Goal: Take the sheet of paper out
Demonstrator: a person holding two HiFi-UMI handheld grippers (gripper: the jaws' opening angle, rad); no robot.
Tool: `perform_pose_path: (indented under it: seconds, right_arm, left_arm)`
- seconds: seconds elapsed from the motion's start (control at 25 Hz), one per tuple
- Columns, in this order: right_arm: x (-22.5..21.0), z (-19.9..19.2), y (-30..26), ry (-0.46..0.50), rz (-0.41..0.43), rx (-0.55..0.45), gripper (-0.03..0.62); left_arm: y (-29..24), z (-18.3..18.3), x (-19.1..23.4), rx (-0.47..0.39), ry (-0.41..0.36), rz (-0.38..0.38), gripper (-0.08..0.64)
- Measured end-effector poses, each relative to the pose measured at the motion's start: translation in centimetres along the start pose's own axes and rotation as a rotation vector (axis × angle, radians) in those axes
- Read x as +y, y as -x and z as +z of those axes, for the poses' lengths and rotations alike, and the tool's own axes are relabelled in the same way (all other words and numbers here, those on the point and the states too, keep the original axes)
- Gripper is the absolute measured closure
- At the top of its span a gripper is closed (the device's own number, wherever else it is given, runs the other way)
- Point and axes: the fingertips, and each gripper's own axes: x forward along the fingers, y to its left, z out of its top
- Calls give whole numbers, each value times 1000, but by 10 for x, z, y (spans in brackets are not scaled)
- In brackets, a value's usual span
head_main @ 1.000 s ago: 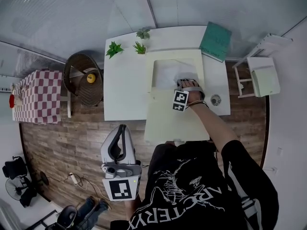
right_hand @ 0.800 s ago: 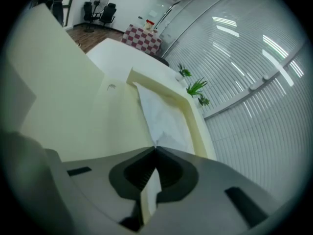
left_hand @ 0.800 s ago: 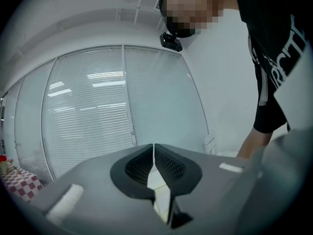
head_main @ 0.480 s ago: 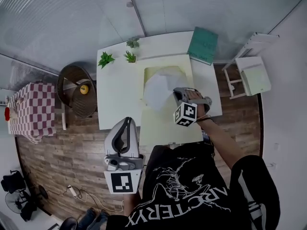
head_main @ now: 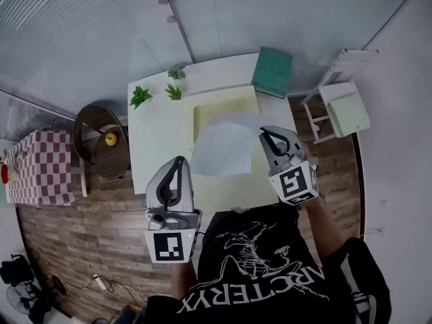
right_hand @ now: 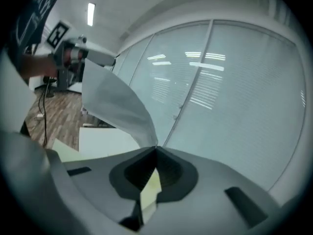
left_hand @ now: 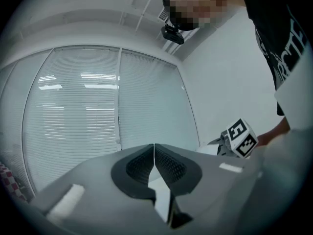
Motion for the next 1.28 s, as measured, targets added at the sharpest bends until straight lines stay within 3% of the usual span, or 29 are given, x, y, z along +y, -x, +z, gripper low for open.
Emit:
perform_pose_path:
  seconds: [0.12,0.32,0.6,0.8,1.28]
  right_arm:
    - [-25,23,23,-99,-52,-109,580]
    - [-49,51,48,-162,-107,-224,580]
    - [-51,66,51,-135,-115,-238,580]
    - [-49,73,52,-147,-102,-245,580]
    - [-46,84,55,-161,-100,-273,580]
  left_arm:
    - [-4,1,5,-7,1,8,548]
    - [-3,6,13,-36,7,22,548]
    - [-5,7,21,-68,5,33,548]
    - [-6,1,18,-34,15,26,548]
    - [-9,7,20,-83,-8,21,548]
